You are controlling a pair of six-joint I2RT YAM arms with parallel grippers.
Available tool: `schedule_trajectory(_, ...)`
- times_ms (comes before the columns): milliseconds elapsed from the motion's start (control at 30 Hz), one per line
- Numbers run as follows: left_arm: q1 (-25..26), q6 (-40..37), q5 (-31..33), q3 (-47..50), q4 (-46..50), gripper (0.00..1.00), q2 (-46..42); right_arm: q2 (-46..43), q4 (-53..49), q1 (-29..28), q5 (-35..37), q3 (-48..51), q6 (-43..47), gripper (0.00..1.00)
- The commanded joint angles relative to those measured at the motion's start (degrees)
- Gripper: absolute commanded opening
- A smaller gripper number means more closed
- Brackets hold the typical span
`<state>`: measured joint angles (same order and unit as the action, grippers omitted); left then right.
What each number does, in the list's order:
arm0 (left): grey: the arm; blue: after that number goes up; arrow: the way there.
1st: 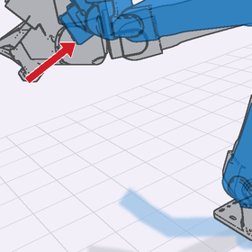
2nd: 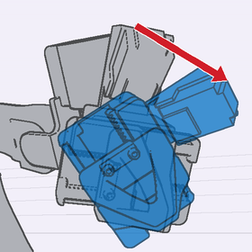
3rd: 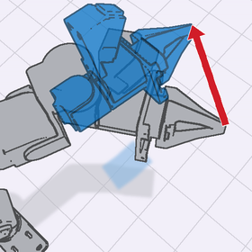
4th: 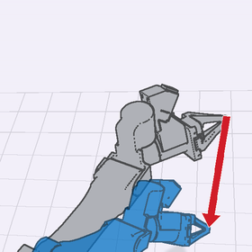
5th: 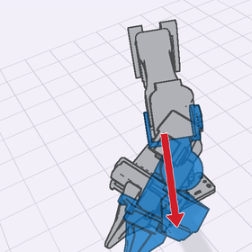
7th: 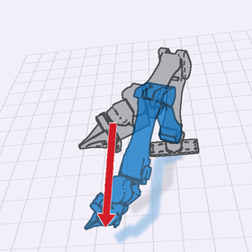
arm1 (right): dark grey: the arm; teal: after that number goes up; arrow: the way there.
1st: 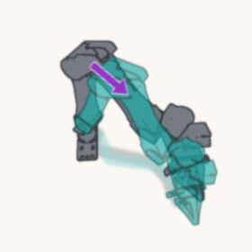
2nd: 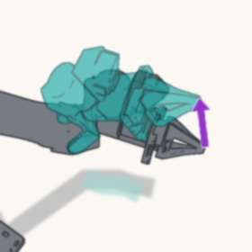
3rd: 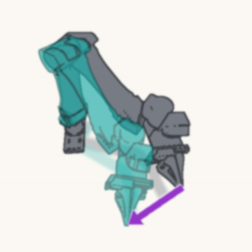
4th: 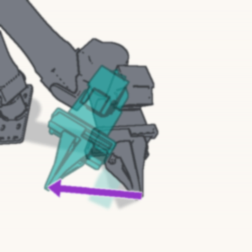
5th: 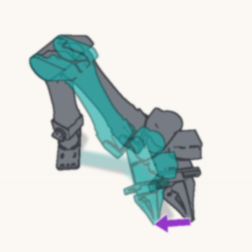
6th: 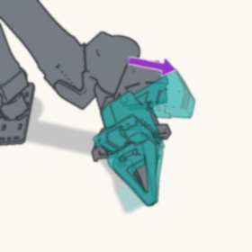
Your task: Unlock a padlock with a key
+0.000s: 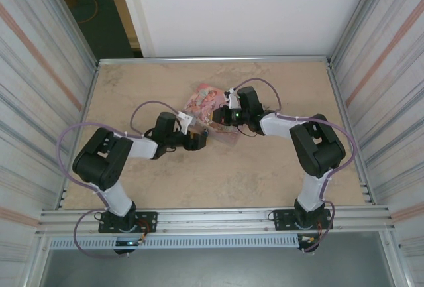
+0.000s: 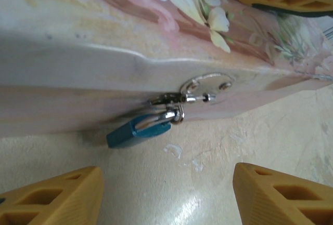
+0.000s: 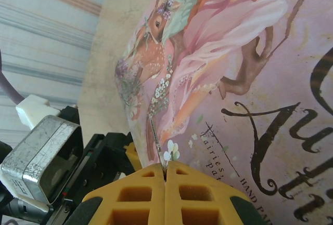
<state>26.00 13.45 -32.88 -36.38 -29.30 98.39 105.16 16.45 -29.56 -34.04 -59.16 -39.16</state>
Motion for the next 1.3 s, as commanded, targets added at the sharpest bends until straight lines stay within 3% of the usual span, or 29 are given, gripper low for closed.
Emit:
schedule_trajectory(0, 0.37, -2.53, 1.5, -1.92, -2.49, 0.68, 1.29, 0.12, -5.9, -0.54, 2.23, -0.06, 2.07, 0.0)
schedule_trajectory(467, 2.97, -5.47, 3.44, -7.02, 0.26, 0.63, 5.71, 0.98, -6.17, -0.54, 1.7, -1.04, 2.51, 0.0)
schedule_trajectory(800, 6.34, -6.02, 9.75, -9.78, 3.83, 0.57, 6.73, 0.41, -6.07, -0.67, 1.53, -0.79, 2.68, 0.0)
schedule_trajectory(1267, 6.78, -4.05, 12.73, -11.97, 4.47, 0.46, 6.65, 0.27, -5.81, -1.02, 1.53, -0.87, 2.51, 0.0)
